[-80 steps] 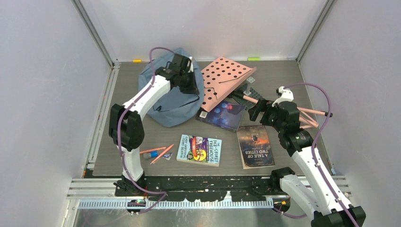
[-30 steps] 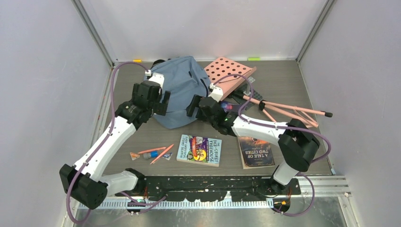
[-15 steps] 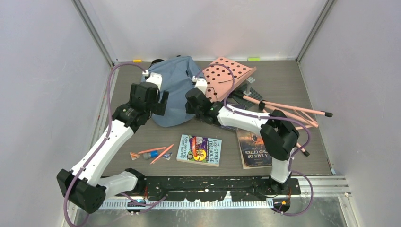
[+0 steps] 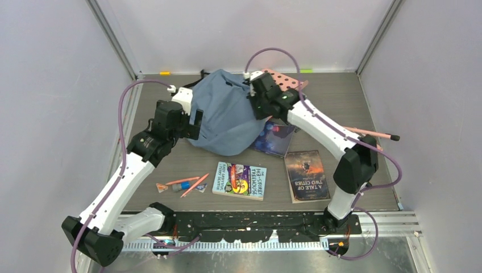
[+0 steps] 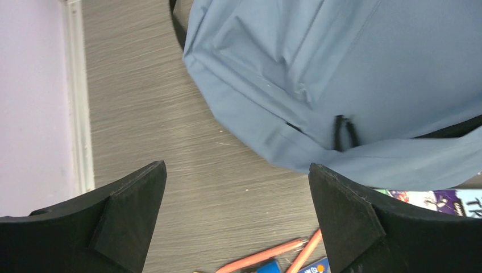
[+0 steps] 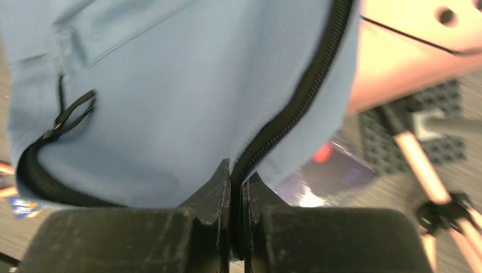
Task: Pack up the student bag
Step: Unzip the student bag at the center of the board.
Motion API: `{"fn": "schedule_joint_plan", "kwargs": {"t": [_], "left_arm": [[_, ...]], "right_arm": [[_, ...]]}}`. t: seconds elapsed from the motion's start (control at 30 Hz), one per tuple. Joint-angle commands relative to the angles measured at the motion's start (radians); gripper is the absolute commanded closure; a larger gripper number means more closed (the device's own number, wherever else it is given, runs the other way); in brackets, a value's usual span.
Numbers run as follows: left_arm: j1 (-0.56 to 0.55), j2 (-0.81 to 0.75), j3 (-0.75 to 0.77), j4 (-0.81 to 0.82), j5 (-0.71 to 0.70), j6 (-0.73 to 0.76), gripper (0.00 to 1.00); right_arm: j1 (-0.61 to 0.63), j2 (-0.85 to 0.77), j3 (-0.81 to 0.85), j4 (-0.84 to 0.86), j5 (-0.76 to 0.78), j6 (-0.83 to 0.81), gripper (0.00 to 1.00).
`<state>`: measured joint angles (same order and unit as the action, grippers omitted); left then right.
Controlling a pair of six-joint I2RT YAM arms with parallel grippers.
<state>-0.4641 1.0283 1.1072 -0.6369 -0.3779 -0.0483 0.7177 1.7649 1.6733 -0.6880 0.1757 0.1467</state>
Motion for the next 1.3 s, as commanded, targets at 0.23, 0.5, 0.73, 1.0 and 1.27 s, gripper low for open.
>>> {"fn": "schedule_joint_plan", "kwargs": {"t": [0.23, 0.5, 0.73, 1.0, 1.27], "left_arm": [[0.002, 0.053, 0.016, 0.041, 0.246, -0.079, 0.00], [0.015, 0.010, -0.012, 0.000, 0.299, -0.279, 0.00], [0.171, -0.117, -0.240, 0.143, 0.506, -0.482, 0.00], [0.410, -0.096, -0.438, 0.294, 0.743, -0.620, 0.00], [0.431, -0.030, -0.526, 0.451, 0.760, -0.697, 0.00]], "right_arm": [[-0.193, -0.162, -0.023, -0.134, 0.047, -0.101, 0.26], [-0.070, -0.241, -0.033, -0.152, 0.128, -0.137, 0.20], [0.070, -0.154, 0.046, -0.142, -0.025, -0.224, 0.17], [0.090, 0.048, 0.191, -0.157, -0.280, -0.266, 0.17], [0.111, 0.080, 0.117, -0.136, -0.350, -0.230, 0.43]]}}
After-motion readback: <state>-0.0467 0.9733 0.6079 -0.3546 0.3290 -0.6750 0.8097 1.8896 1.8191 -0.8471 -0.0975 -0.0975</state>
